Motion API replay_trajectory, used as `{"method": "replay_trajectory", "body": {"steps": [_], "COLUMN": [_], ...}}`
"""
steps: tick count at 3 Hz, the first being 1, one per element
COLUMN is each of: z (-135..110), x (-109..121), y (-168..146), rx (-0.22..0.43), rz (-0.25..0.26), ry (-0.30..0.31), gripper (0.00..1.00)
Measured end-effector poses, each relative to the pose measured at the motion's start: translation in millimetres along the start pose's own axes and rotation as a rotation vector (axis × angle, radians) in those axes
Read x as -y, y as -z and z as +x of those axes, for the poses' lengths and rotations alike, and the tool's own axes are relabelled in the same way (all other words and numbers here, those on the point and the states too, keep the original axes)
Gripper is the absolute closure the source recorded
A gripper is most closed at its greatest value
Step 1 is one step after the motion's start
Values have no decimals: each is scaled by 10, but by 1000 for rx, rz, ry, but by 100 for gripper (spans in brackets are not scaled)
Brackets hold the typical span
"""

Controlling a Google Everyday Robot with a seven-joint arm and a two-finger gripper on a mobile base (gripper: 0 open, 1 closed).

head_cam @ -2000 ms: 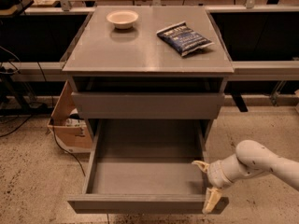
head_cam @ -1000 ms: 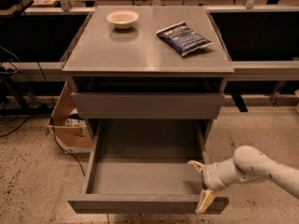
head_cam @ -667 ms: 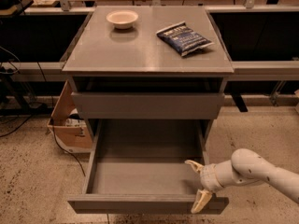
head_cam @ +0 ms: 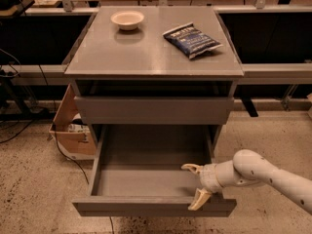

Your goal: Close middle drawer

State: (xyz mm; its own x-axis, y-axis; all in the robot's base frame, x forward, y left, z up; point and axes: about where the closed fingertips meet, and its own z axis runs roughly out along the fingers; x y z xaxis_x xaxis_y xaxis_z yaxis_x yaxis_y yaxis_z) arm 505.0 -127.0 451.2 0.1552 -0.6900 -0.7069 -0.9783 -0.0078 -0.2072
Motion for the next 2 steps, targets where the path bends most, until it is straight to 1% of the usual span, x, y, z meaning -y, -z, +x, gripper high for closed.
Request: {"method": "replay_trajectory", "body": {"steps": [1,2], "z": [-142,-289], "x": [180,366], "y": [-62,-85], "rx": [25,46], "rz": [7,20], "ry": [42,90], "gripper": [34,28]}}
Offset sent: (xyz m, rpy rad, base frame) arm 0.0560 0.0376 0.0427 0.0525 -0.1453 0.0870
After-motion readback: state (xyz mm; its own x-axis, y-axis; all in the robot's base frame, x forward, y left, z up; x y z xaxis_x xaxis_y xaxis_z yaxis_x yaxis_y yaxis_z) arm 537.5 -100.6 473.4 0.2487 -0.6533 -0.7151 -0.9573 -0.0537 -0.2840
